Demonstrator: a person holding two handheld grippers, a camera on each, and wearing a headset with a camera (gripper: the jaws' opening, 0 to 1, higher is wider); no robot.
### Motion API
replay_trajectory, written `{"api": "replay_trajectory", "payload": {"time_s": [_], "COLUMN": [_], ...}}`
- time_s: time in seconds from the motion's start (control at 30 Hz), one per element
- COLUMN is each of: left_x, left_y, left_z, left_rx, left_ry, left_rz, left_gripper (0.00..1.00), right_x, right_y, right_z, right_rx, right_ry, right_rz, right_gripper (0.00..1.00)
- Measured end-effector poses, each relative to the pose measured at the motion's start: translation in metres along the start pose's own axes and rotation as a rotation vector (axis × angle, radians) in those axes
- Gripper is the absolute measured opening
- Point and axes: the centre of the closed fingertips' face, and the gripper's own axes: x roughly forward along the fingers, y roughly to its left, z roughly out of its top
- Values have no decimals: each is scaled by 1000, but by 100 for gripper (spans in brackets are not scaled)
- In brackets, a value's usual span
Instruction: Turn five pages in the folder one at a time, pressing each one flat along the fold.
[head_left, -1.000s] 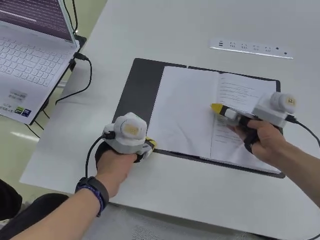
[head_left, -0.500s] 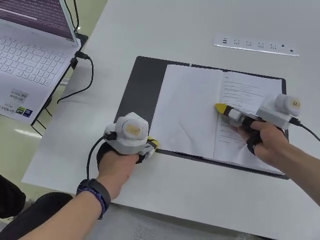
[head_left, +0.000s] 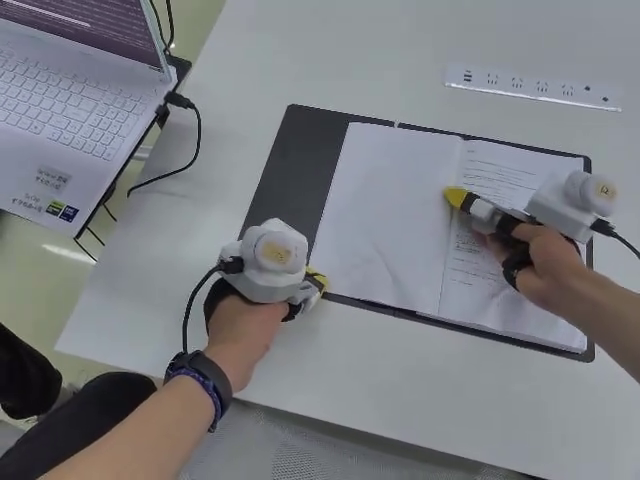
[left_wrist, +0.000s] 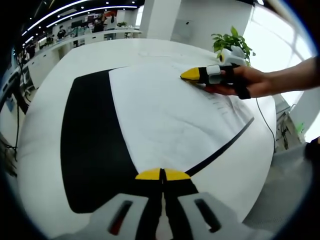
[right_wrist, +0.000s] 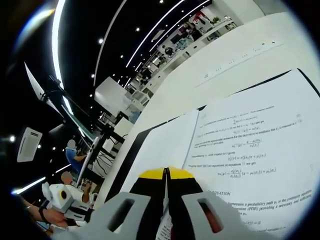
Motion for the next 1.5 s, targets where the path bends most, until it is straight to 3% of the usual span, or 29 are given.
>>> {"api": "replay_trajectory", "payload": {"time_s": [0.1, 0.2, 0.33, 0.4, 0.77, 0.87, 1.17, 1.4, 1.5], "left_x": [0, 0, 0, 0, 0, 0, -1, -1, -1], "left_y": [0, 0, -1, -1, 0, 0, 0, 0, 0], "left_z": [0, 1, 1, 1, 1, 1, 1, 1, 1], "left_rx": [1, 4, 11, 7, -11, -8, -9, -2, -1], "left_ry": [0, 2, 3, 2, -2, -1, 2, 4, 8], "left_rz": [1, -1, 0, 1, 14, 14, 18, 12, 11], "left_gripper": [0, 0, 0, 0, 0, 0, 0, 0, 0], "right_x": [2, 9, 13, 20, 34, 40, 58, 65, 63], "right_y": [1, -11, -8, -20, -26, -36, -54, -60, -60], "right_z": [4, 13, 20, 27, 46, 54, 72, 76, 74], "right_rx": [6, 9, 6, 10, 66, 108, 104, 107, 99], "right_ry": [-9, -20, -25, -30, -75, -94, -107, -98, -119], "right_rz": [-4, -10, -19, -26, -51, -48, -63, -58, -57], "right_gripper": [0, 0, 0, 0, 0, 0, 0, 0, 0]}}
